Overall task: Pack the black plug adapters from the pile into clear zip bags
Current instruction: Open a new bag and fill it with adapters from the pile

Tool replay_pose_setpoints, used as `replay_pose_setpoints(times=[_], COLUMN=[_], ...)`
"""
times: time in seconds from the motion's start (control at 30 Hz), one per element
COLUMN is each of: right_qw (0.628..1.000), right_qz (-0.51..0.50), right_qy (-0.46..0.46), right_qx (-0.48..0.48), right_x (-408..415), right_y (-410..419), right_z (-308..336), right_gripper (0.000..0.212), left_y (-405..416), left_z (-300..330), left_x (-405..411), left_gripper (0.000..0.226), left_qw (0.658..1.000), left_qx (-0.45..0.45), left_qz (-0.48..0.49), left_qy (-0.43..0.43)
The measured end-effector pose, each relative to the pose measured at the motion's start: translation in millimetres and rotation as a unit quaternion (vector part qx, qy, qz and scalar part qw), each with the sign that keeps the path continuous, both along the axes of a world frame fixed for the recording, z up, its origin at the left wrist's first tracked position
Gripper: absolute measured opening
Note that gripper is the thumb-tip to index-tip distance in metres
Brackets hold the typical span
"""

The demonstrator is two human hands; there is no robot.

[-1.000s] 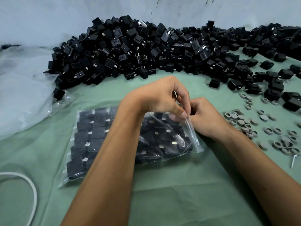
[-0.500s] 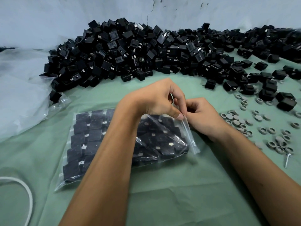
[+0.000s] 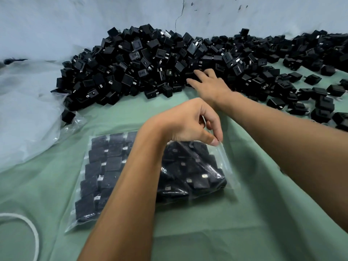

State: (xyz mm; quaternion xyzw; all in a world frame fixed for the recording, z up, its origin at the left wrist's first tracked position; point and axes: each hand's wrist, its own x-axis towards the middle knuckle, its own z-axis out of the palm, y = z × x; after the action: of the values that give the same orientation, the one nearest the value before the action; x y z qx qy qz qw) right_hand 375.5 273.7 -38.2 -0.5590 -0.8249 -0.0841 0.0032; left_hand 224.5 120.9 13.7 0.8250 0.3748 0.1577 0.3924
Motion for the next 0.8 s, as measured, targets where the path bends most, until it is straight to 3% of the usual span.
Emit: replay_pose_setpoints(times=[0.17, 0.33, 0.43, 0.57, 0.67, 0.8], right_qw=[0.996, 0.99, 0.937, 0.797, 0.784, 0.77], right_qz=[-0.001, -0.084, -0.109, -0.126, -0.111, -0.092], right_qy=[-0.044, 0.111, 0.325, 0.566, 0.592, 0.61], right_qx=[0.078, -0.01, -0.06, -0.169, -0.151, -0.161], right_x=[-8.4, 4.2, 13.4, 33.4, 43.7, 45.6], right_y=[6.5, -17.9, -53.9, -120.2, -150.4, -163.0], right_z=[-9.0, 6.4, 13.6, 3.6, -8.2, -13.2], right_gripper=[0.035, 0.03, 0.03, 0.02, 0.007, 0.011], left_y=[1.9, 7.9, 12.0, 12.7, 13.9, 14.1], left_z=[-2.3, -5.3, -9.8, -16.5, -20.4, -25.4], left_x=[-3.8, -16.8, -23.3, -17.4, -5.9, 0.8], left_gripper=[0.014, 0.018, 0.026, 0.04, 0.045, 0.046], left_qw=[0.999, 0.984, 0.969, 0.973, 0.974, 0.974], left_qx=[-0.002, 0.056, 0.101, 0.129, 0.143, 0.153], left_qz=[0.026, 0.153, 0.219, 0.191, 0.163, 0.148], left_qy=[-0.02, -0.075, -0.055, 0.015, 0.062, 0.073])
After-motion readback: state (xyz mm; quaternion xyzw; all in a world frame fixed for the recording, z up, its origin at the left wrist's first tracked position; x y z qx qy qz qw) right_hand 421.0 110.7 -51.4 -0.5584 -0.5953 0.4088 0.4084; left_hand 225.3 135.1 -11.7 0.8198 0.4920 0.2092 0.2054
